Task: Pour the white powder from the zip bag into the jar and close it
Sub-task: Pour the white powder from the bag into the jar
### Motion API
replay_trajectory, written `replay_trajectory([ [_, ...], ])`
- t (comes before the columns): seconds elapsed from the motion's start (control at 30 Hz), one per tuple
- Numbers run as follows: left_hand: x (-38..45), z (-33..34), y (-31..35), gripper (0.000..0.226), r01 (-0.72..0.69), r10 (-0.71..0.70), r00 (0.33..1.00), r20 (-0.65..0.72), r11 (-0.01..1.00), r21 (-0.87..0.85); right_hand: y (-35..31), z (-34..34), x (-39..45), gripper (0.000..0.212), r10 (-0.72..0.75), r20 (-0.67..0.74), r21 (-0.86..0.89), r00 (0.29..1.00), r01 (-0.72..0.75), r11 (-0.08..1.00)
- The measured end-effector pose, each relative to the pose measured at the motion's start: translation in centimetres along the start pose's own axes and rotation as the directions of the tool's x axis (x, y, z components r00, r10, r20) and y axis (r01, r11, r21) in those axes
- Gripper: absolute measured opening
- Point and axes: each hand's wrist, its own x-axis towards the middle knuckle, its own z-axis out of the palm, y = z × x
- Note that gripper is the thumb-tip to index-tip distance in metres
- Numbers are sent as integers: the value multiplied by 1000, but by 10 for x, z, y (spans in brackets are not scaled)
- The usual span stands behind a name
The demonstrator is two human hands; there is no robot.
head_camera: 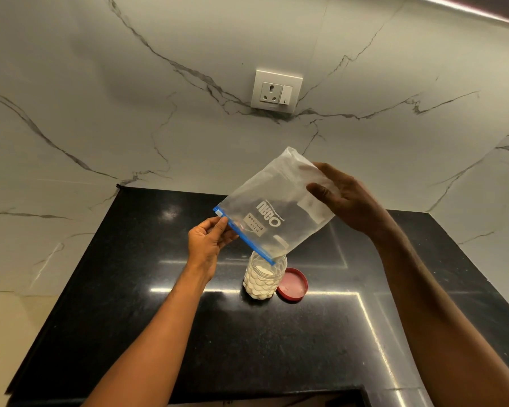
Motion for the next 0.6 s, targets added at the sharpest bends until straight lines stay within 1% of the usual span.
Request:
replay_trajectory([
  [0.07,1,-1,-2,14,-2,2,1000,-19,1000,1,1,1,-4,44,57,97,-13,994,-56,998],
  [0.17,0,-4,-5,12,8,-8,999,-33,1000,0,-1,-2,-7,37,89,167,-63,982,-80,995],
  [0.23,0,-3,-6,12,11,-11,999,-31,1000,0,-4,-4,-8,45,70,188,-104,980,-51,993],
  [0.3,1,-2,-7,13,10,-10,1000,-24,1000,0,-6,-6,-7,59,11,193,-151,981,19,988],
  [0.37,1,-2,-6,12,9,-9,1000,-25,1000,1,-5,-9,-7,63,-22,156,-155,988,46,987],
  [0.47,1,-4,-5,13,7,-7,1000,-31,1000,0,-2,-14,-6,49,-17,50,-150,999,24,988],
  [0.6,2,-7,-4,15,-1,2,1000,-18,1000,8,0,-13,-7,33,-26,-24,-165,999,22,986],
])
